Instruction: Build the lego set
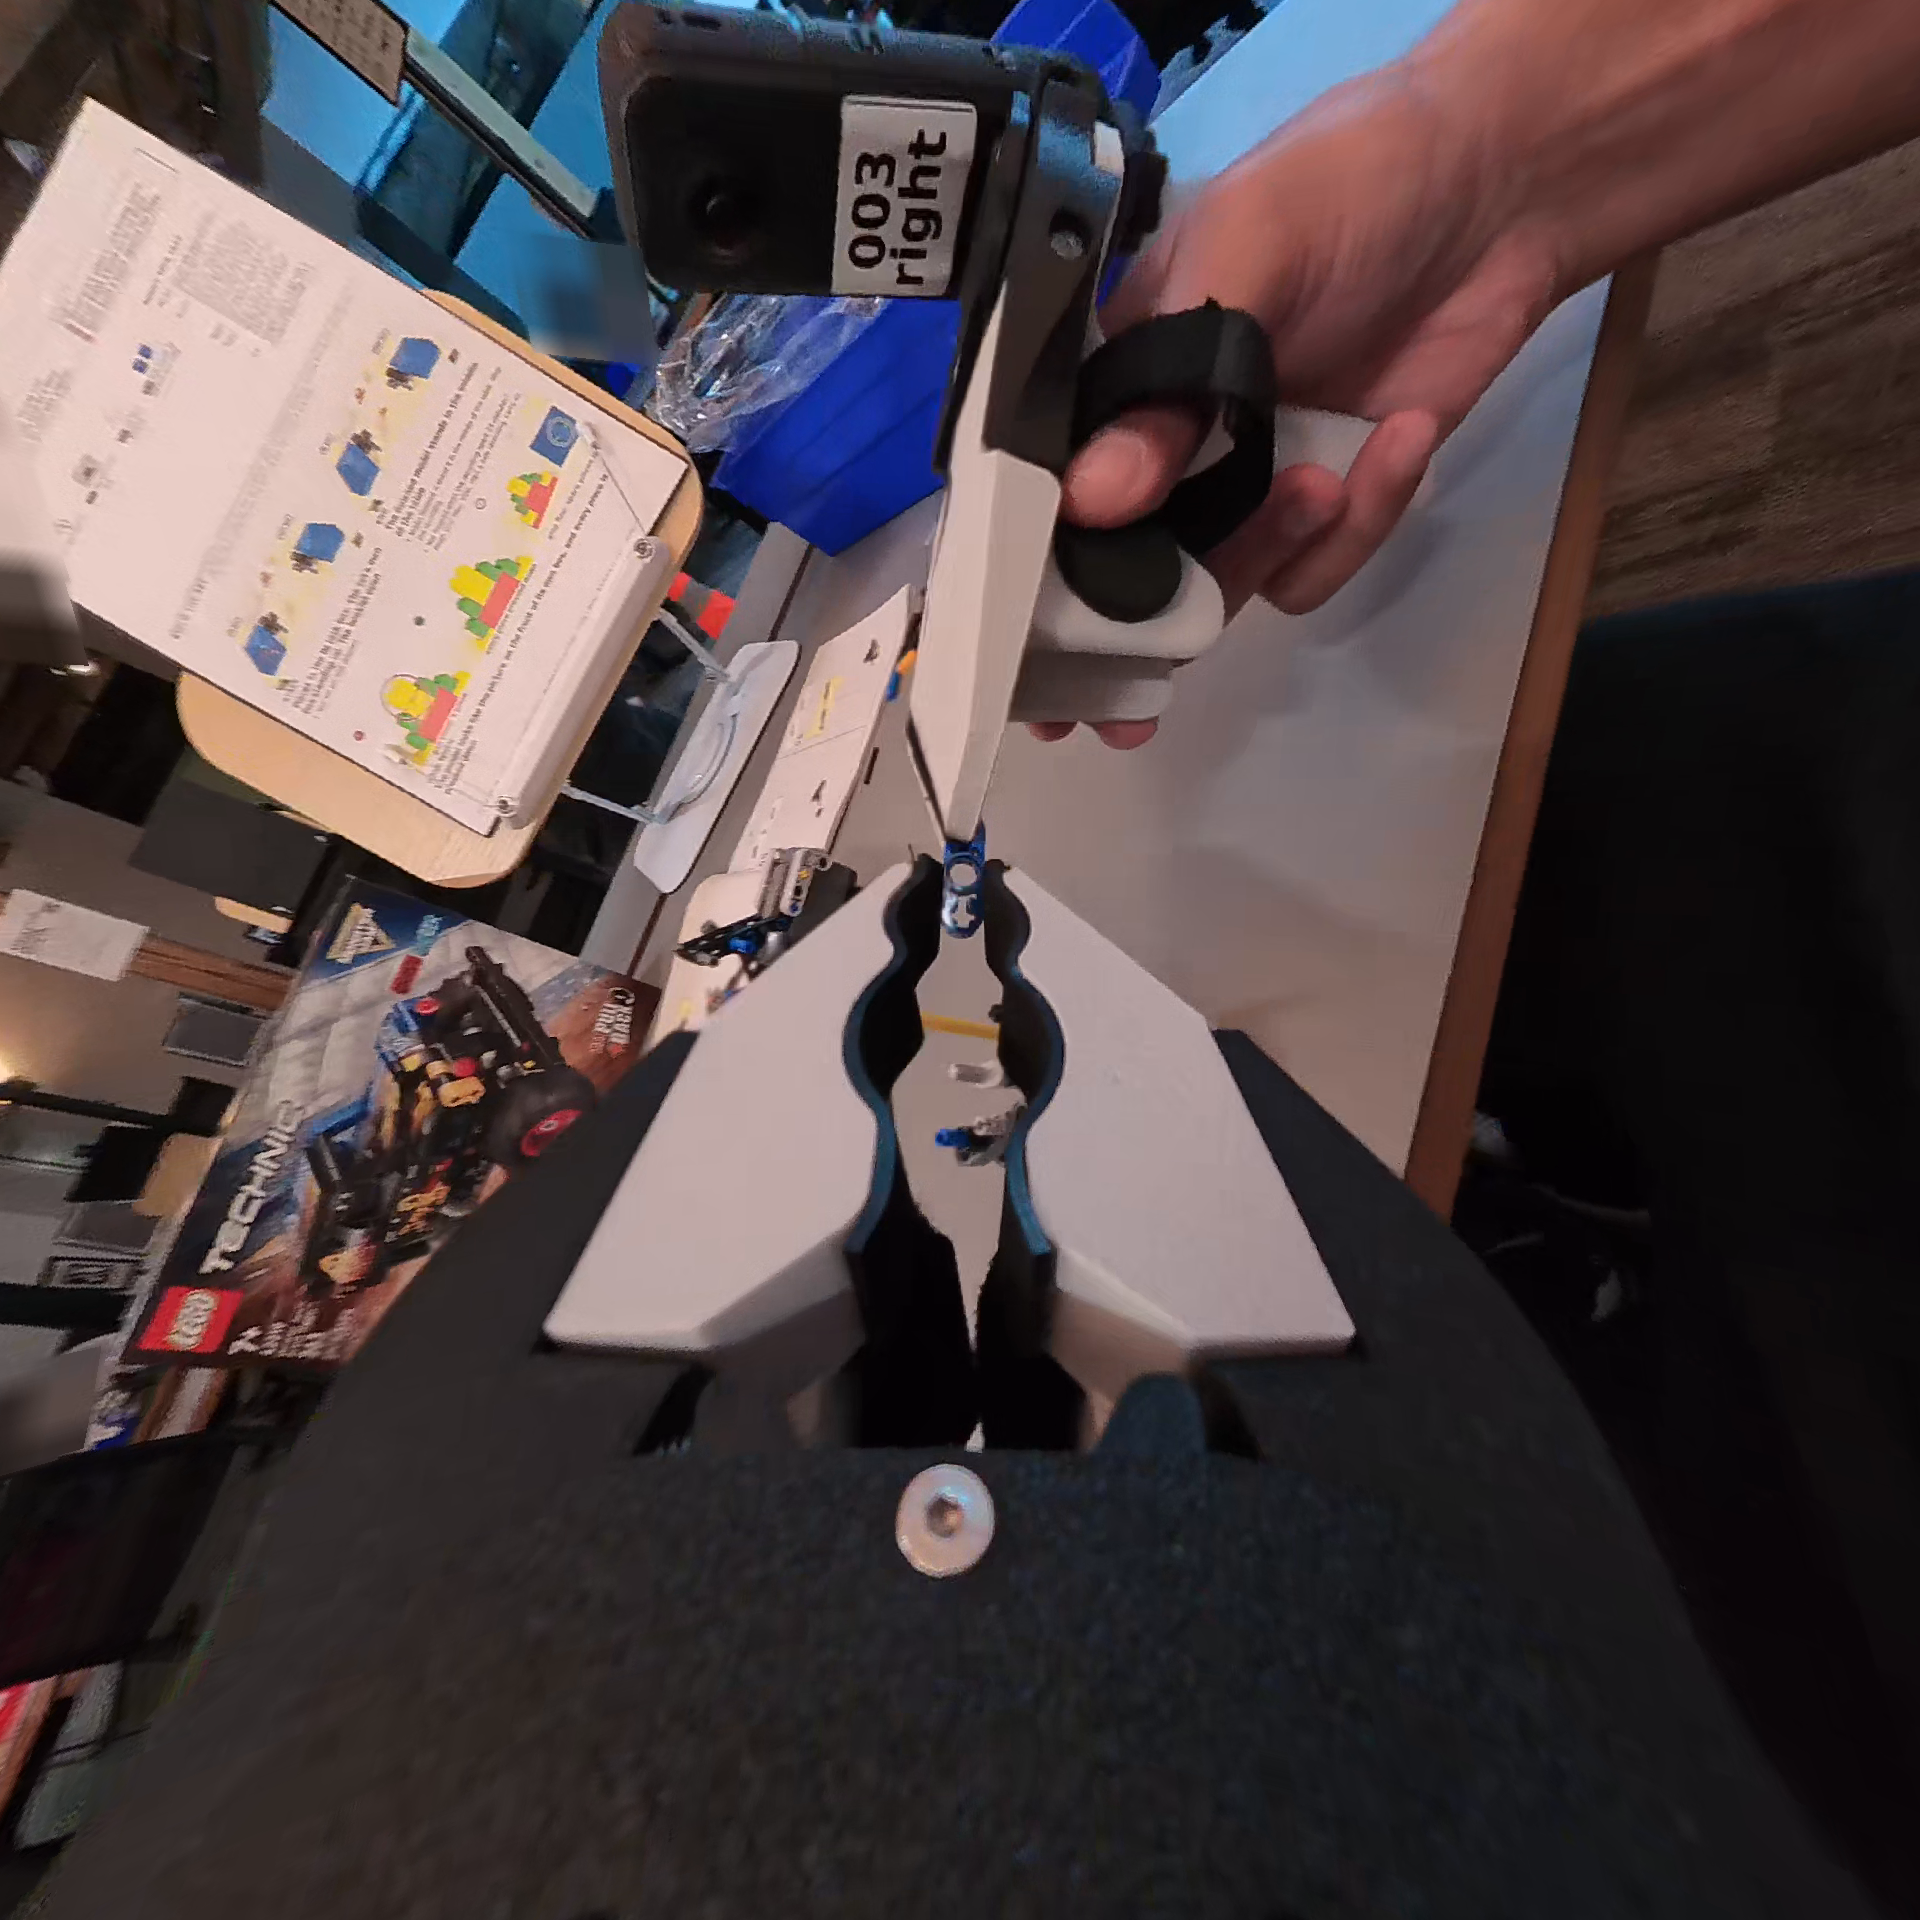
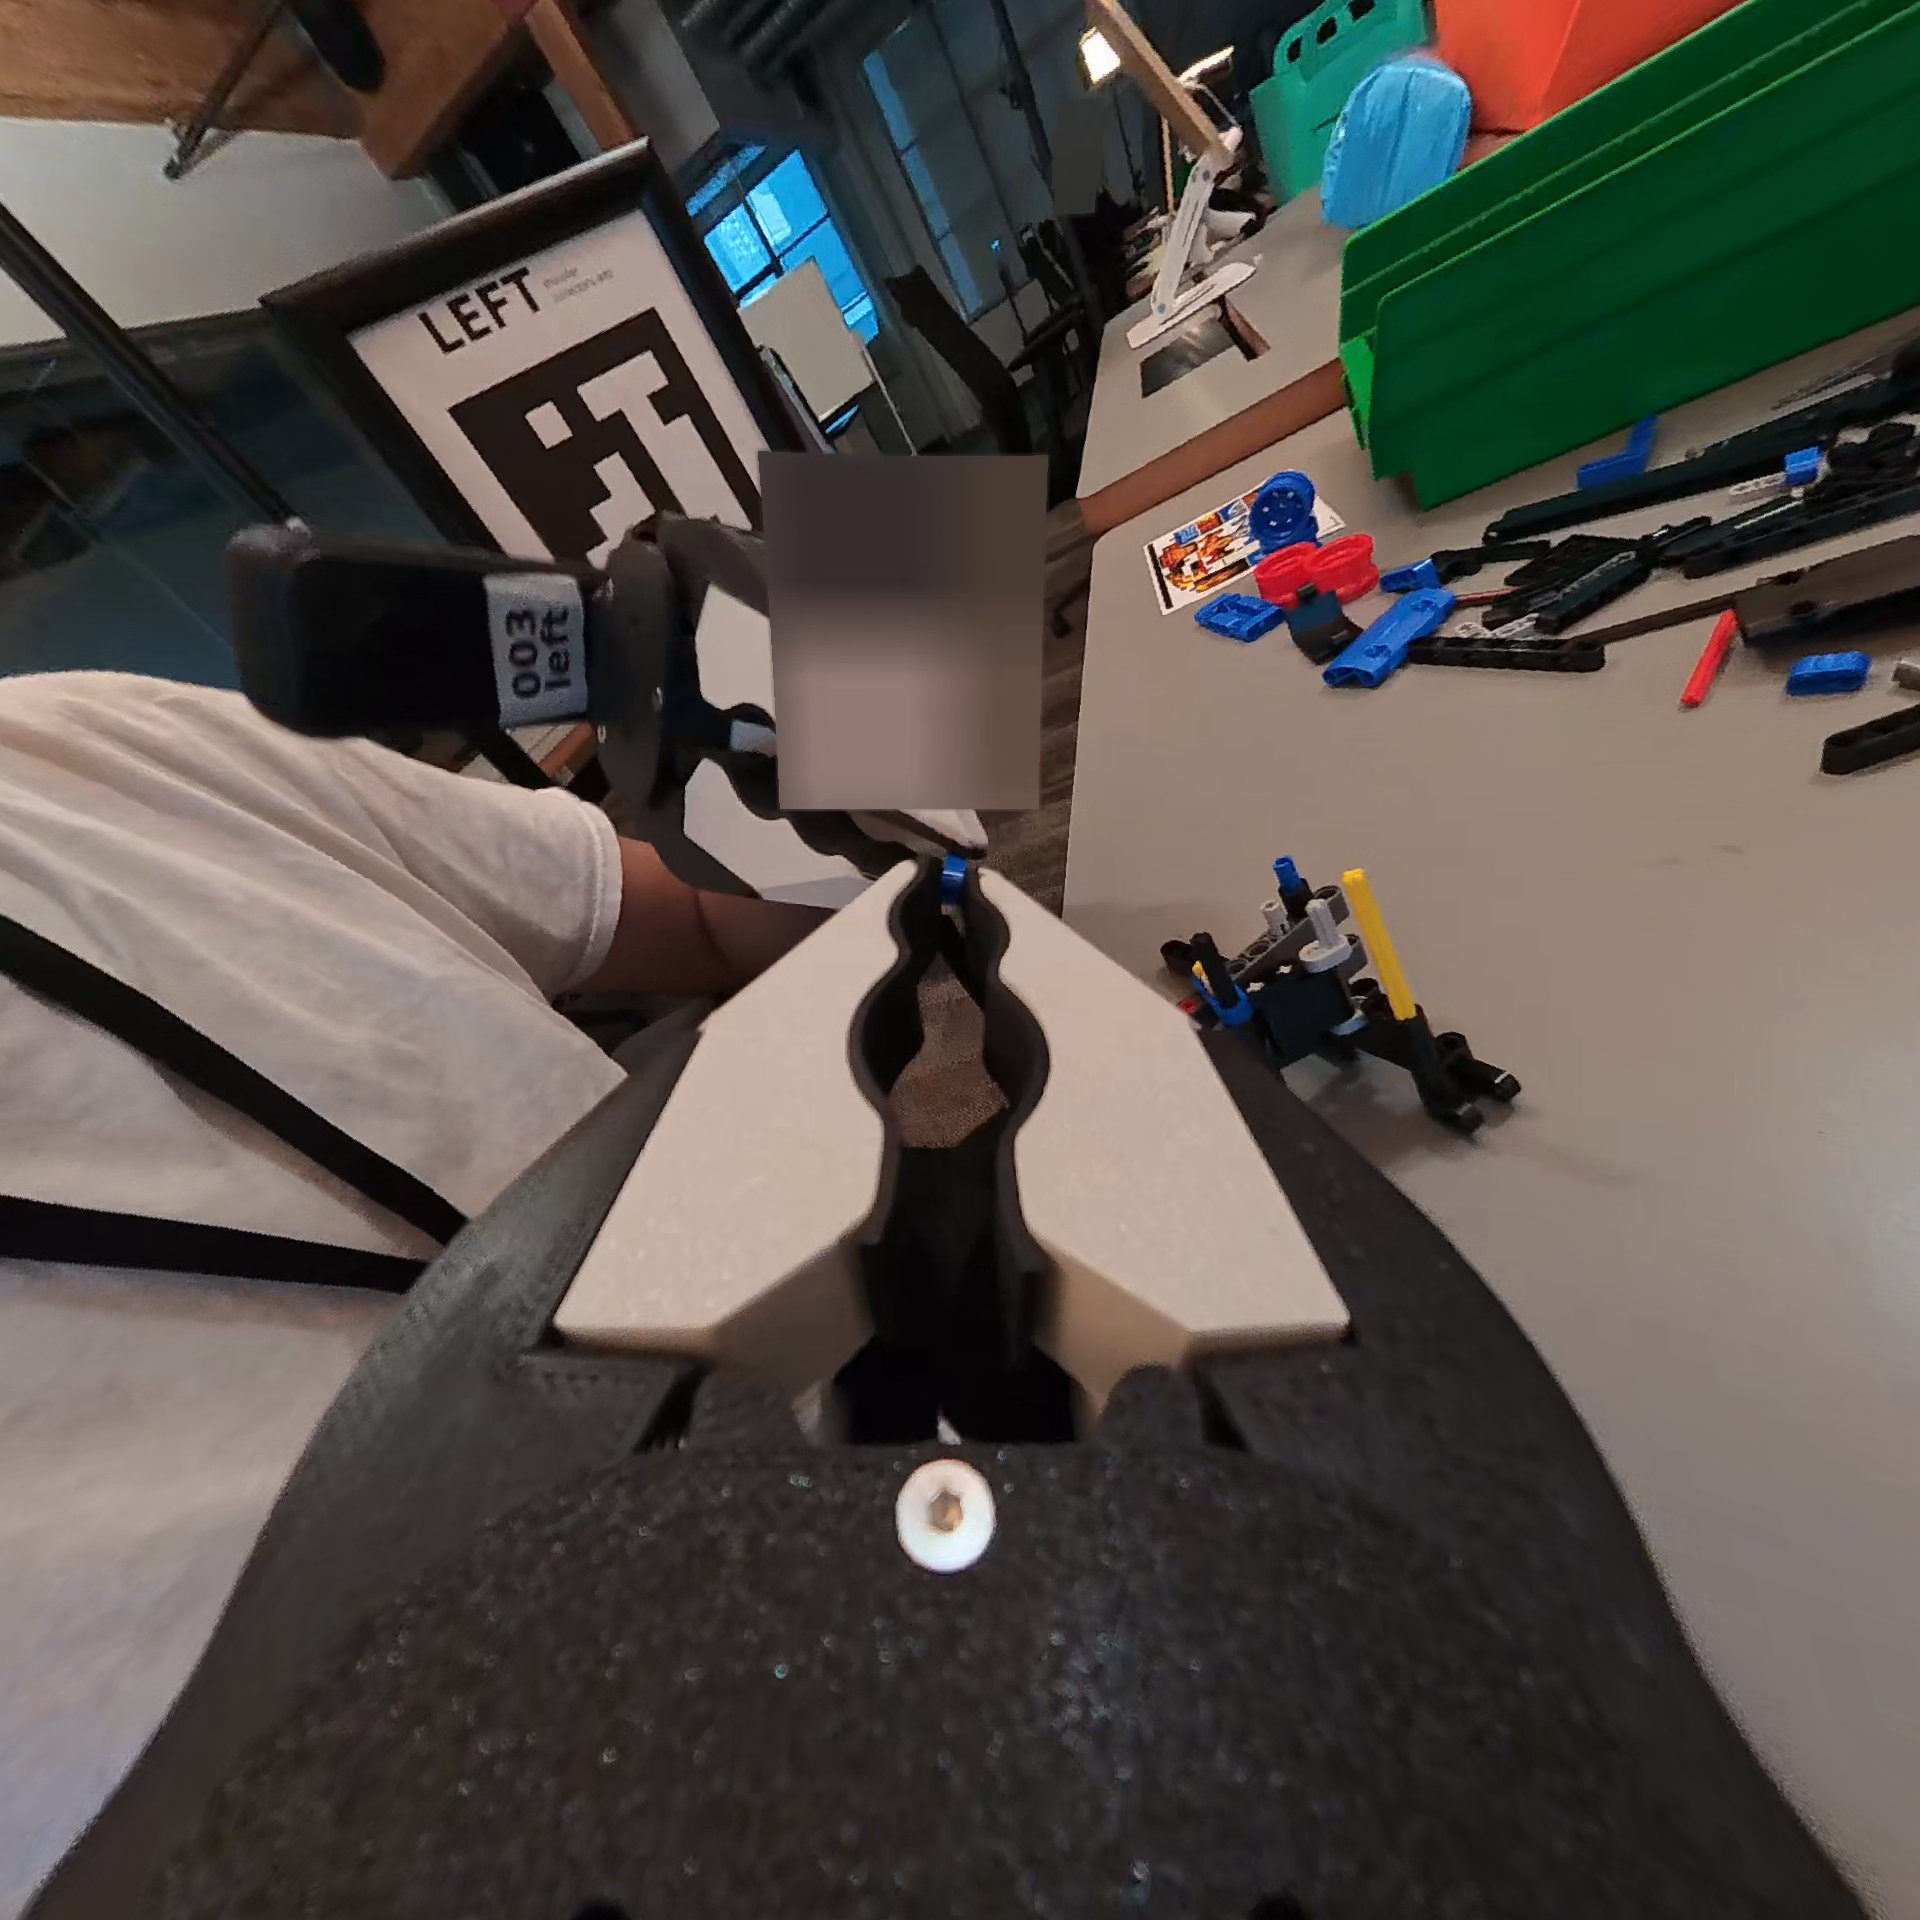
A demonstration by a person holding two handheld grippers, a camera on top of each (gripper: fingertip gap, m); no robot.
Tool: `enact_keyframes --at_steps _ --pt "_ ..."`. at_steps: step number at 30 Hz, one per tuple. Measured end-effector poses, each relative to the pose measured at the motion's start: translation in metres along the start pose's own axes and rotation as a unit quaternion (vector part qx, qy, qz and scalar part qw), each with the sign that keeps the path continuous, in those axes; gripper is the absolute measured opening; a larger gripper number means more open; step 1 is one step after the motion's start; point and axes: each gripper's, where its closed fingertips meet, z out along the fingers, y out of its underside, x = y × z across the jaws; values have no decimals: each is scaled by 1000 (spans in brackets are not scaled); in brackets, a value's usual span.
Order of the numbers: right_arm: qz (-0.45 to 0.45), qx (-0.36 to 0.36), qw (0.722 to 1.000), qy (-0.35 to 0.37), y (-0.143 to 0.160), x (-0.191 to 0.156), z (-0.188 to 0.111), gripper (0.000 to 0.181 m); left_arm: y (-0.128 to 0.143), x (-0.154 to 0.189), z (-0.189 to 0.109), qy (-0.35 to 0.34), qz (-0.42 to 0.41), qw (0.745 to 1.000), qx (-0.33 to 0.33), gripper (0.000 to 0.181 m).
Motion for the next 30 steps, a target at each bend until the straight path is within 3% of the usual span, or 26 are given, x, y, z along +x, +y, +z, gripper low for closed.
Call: enact_keyframes --at_steps 6,15,23,30 --pt "21 4 1000 -21 1 -7 7 2 -8 1 -1 -15 25 999 17 7" --pt "22 7 999 -46 2 -10 8 8 -5 2 -3 3 0 1000 24 6" --pt "-5 2 1000 -23 8 1 7 10 4 6 3 27 -36 999 28 6" --pt "61 13 998 -29 8 11 7 3 9 4 9 -14 13 1000 6 6"
